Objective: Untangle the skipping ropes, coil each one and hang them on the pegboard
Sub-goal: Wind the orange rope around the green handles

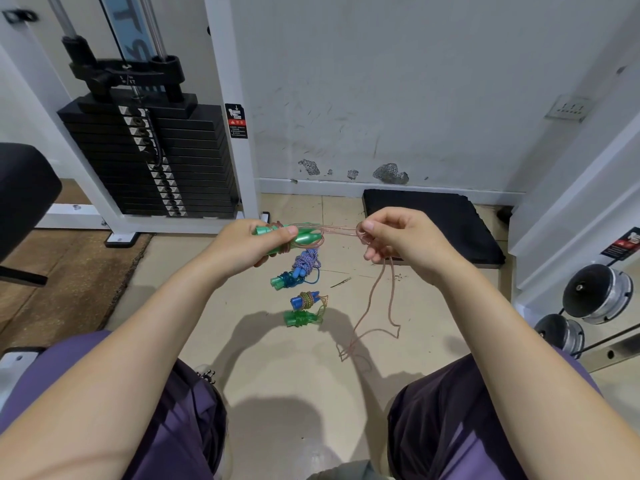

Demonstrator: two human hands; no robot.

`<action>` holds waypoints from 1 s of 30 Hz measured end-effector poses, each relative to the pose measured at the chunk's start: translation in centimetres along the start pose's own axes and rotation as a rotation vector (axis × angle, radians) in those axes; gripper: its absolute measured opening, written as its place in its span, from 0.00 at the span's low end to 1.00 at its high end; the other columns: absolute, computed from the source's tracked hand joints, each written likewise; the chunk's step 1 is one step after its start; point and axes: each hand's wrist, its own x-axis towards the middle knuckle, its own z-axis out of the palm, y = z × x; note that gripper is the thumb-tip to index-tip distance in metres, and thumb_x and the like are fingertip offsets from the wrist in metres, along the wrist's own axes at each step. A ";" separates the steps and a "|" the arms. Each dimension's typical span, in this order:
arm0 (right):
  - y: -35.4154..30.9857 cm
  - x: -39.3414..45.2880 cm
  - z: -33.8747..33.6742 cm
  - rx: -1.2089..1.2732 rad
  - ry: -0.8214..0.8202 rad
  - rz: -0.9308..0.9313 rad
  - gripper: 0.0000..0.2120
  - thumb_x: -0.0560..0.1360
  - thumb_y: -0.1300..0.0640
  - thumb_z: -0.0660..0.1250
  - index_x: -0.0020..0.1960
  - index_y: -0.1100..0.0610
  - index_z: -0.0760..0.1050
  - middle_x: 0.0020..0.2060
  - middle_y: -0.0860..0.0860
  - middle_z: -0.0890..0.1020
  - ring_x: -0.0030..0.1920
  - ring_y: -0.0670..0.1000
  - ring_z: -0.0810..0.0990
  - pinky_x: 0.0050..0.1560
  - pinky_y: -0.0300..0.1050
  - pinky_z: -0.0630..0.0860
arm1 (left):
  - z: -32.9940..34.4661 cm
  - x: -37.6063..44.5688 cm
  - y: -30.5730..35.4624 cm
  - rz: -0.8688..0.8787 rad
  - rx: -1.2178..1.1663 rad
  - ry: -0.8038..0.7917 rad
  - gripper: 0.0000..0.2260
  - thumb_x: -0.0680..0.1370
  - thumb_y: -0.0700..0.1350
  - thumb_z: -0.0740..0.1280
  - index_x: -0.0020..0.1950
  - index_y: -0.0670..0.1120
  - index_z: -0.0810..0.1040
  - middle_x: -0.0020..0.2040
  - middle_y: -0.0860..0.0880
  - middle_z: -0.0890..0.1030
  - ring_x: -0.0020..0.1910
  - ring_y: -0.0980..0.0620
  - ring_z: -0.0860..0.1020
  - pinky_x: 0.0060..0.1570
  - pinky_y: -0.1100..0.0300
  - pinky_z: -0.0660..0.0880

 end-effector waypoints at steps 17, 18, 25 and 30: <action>-0.2 0.0 0.5 -0.036 0.180 -0.020 0.07 0.75 0.57 0.72 0.46 0.61 0.80 0.34 0.54 0.76 0.31 0.48 0.72 0.34 0.43 0.73 | 0.1 0.1 -0.2 -0.023 0.029 0.060 0.19 0.73 0.63 0.71 0.38 0.46 0.84 0.28 0.48 0.78 0.26 0.55 0.70 0.32 0.60 0.66; -0.2 0.0 0.4 -0.016 0.222 -0.039 0.06 0.75 0.58 0.72 0.46 0.62 0.81 0.36 0.54 0.79 0.36 0.48 0.76 0.42 0.47 0.77 | 0.1 0.1 -0.3 -0.027 0.046 0.059 0.20 0.73 0.63 0.71 0.37 0.47 0.84 0.26 0.51 0.76 0.25 0.55 0.70 0.32 0.60 0.66; -0.3 -0.1 1.0 0.234 0.180 -0.039 0.06 0.81 0.64 0.61 0.52 0.66 0.75 0.42 0.57 0.81 0.41 0.52 0.82 0.56 0.48 0.80 | -0.1 0.2 -0.8 -0.074 0.129 -0.004 0.23 0.71 0.67 0.70 0.38 0.46 0.84 0.30 0.49 0.79 0.29 0.53 0.73 0.35 0.60 0.69; -0.4 -0.6 1.6 0.146 -0.006 -0.045 0.05 0.81 0.63 0.61 0.47 0.61 0.73 0.37 0.54 0.79 0.33 0.51 0.76 0.37 0.40 0.77 | 0.0 -0.4 -1.0 -0.119 0.548 -0.243 0.28 0.64 0.74 0.70 0.46 0.51 0.84 0.35 0.53 0.80 0.35 0.54 0.78 0.35 0.59 0.72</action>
